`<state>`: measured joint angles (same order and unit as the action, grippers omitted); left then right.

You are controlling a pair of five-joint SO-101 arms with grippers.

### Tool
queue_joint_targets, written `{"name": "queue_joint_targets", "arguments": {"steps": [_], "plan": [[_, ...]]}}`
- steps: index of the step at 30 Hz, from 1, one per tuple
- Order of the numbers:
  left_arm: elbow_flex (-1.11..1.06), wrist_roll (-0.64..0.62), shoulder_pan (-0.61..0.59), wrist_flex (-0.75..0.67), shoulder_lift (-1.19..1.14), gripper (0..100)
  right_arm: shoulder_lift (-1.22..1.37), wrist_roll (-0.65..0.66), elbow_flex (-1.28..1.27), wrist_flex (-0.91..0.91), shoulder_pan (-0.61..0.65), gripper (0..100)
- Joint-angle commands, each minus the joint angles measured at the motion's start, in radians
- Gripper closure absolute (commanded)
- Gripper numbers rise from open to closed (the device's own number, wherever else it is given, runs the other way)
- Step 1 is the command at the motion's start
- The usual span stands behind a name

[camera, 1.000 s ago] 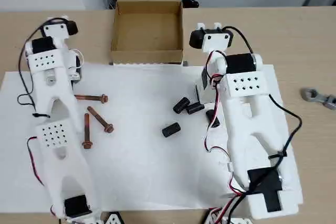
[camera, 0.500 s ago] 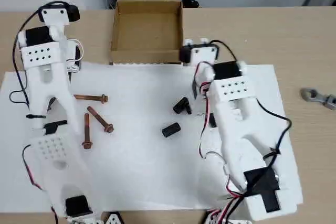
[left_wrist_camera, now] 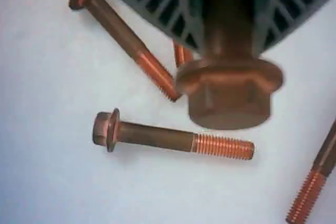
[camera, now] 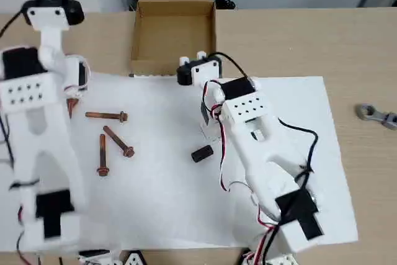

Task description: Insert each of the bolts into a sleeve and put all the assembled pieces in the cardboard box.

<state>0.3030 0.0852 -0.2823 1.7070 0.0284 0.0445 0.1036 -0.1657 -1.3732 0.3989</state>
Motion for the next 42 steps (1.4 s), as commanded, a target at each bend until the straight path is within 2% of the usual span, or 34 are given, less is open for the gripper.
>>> {"name": "queue_joint_targets", "arguments": {"steps": [1, 6, 12, 16, 28, 32, 42], "plan": [[-0.128, 0.003, -0.014, -0.071, 0.224, 99, 0.012, 0.011, 0.011, 0.013, -0.077, 82.7], [-0.332, 0.002, -0.018, -0.140, 0.408, 99, 0.013, 0.018, 0.011, 0.007, -0.177, 82.7], [-0.487, -0.049, -0.015, -0.233, 0.555, 99, 0.021, 0.068, 0.005, 0.007, -0.188, 82.7], [-0.536, -0.052, -0.014, -0.245, 0.609, 99, 0.024, 0.074, -0.031, 0.021, -0.196, 82.7], [-0.558, -0.064, -0.014, -0.252, 0.695, 99, 0.024, 0.064, -0.253, 0.254, -0.196, 82.8], [-0.558, -0.064, -0.014, -0.252, 0.698, 99, 0.024, 0.064, -0.281, 0.283, -0.196, 86.8], [-0.558, -0.064, -0.014, -0.245, 0.700, 99, 0.025, 0.071, -0.299, 0.288, -0.196, 87.3]]}}
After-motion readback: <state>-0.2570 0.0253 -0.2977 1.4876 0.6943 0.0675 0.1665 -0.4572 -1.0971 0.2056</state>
